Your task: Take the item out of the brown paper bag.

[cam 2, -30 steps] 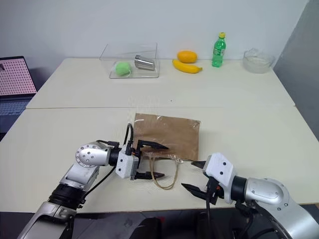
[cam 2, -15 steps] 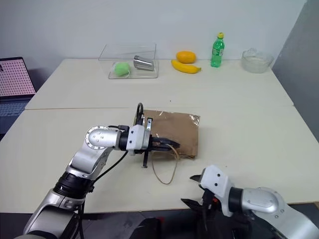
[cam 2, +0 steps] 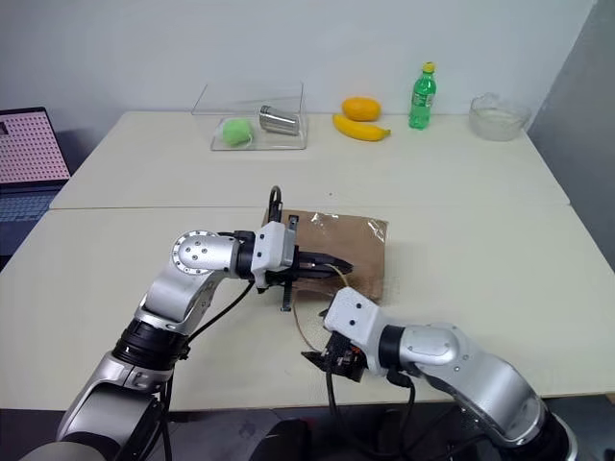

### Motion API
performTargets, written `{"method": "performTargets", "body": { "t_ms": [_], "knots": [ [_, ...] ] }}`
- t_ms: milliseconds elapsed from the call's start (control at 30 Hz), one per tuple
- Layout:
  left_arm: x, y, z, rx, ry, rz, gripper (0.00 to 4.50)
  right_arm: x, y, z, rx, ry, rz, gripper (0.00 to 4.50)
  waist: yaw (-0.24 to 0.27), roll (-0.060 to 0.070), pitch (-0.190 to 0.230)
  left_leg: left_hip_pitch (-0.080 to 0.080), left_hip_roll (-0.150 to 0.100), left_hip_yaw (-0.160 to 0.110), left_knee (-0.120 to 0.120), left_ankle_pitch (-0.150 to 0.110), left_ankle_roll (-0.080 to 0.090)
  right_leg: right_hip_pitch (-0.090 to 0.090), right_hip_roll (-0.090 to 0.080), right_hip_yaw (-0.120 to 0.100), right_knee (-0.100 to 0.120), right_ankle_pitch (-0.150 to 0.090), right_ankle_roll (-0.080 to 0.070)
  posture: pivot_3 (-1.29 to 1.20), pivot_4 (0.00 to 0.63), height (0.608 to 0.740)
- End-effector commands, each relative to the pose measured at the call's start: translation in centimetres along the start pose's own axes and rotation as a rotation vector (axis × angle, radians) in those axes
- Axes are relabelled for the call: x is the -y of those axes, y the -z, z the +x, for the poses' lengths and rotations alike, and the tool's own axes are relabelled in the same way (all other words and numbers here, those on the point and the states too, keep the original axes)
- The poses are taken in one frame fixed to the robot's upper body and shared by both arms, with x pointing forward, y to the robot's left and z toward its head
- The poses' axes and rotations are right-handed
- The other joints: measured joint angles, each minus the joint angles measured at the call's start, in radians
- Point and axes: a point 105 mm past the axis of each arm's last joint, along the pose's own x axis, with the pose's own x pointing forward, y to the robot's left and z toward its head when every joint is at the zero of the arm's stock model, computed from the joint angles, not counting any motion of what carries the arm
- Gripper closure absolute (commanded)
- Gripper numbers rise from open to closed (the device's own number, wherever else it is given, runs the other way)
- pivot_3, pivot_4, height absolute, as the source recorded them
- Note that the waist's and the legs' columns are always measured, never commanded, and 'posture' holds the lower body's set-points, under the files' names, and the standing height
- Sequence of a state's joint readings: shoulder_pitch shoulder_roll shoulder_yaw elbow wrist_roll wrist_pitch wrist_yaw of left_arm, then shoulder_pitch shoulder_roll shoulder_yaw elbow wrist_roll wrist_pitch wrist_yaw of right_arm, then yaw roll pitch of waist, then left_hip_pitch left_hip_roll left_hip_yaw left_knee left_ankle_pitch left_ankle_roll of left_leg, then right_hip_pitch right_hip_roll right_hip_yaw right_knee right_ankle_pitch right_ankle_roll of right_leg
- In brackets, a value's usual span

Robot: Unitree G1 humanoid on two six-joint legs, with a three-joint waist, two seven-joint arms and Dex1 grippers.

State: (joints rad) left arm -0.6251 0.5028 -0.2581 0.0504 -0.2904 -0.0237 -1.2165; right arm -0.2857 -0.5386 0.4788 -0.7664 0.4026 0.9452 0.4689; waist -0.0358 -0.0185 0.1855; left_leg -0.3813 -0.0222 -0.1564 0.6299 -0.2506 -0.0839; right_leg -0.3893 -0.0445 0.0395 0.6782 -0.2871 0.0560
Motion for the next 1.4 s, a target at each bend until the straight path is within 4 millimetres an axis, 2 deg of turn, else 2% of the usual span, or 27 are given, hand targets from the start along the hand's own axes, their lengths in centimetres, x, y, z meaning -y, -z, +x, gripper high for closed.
{"method": "performTargets", "body": {
  "t_ms": [33,267,300,433,633,867,1167,1300,1400],
  "knots": [
    [-1.1,-1.0,-0.2,0.022,-0.041,0.050,4.50,-0.2,0.0,0.6,0.016,0.010,-0.010,1.75,0.000,0.000,0.000,0.000,0.000,0.000,0.000,0.000,0.000,0.000,0.000,0.000,0.000,0.000,0.000,0.00,0.150,0.740],
    [-2.2,-1.1,0.2,0.025,-0.080,0.060,4.50,0.4,1.7,0.9,-0.033,0.048,-0.016,4.31,0.001,0.000,0.000,0.000,0.000,0.000,0.000,0.000,0.000,0.000,0.000,0.000,0.000,0.000,0.000,0.00,0.150,0.740],
    [-2.4,-1.2,0.2,0.026,-0.081,0.061,4.50,0.5,2.0,0.9,-0.044,0.058,-0.020,4.41,0.000,0.000,0.000,0.000,0.000,0.000,0.000,0.000,0.000,0.000,0.000,0.000,0.000,0.000,0.000,0.00,0.150,0.740],
    [-3.1,-1.7,0.2,0.031,-0.084,0.067,4.50,0.9,3.1,1.1,-0.090,0.078,-0.044,4.41,0.000,0.000,0.000,0.000,0.000,0.000,0.000,0.000,0.000,0.000,0.000,0.000,0.000,0.000,0.000,0.00,0.150,0.740],
    [-7.8,-3.7,0.2,0.036,-0.209,0.056,4.50,1.3,5.5,0.9,-0.205,0.081,-0.100,4.41,0.001,0.000,0.000,0.000,-0.001,-0.001,0.001,0.000,0.000,0.000,-0.001,-0.001,0.000,-0.002,0.004,0.00,0.150,0.740],
    [-12.3,-6.0,-0.2,0.078,-0.357,0.040,4.50,0.9,6.5,0.5,-0.254,0.054,-0.132,4.41,0.002,-0.001,0.000,-0.001,-0.001,-0.001,0.001,0.000,0.000,0.000,-0.001,-0.001,0.000,-0.003,0.005,0.00,0.150,0.740],
    [-14.5,-7.0,-0.8,0.104,-0.430,0.083,4.50,1.1,6.9,0.0,-0.272,0.062,-0.143,4.41,0.002,-0.001,0.000,-0.001,-0.002,-0.001,0.001,0.000,0.000,0.001,-0.002,-0.002,0.000,-0.003,0.005,0.00,0.150,0.740],
    [-14.3,-7.3,-0.7,0.126,-0.408,0.076,4.50,1.8,6.7,-0.2,-0.269,0.101,-0.176,4.41,0.002,-0.001,0.000,-0.001,-0.002,-0.001,0.001,0.000,0.000,0.000,-0.002,-0.001,0.000,-0.003,0.005,0.00,0.150,0.740],
    [-13.3,-7.5,-0.4,0.149,-0.328,0.049,4.50,2.9,5.4,-0.2,-0.194,0.179,-0.164,4.41,0.002,-0.001,0.000,-0.001,-0.002,-0.001,0.001,0.000,0.000,0.000,-0.002,-0.002,0.000,-0.003,0.005,0.00,0.150,0.740]
  ]
}}
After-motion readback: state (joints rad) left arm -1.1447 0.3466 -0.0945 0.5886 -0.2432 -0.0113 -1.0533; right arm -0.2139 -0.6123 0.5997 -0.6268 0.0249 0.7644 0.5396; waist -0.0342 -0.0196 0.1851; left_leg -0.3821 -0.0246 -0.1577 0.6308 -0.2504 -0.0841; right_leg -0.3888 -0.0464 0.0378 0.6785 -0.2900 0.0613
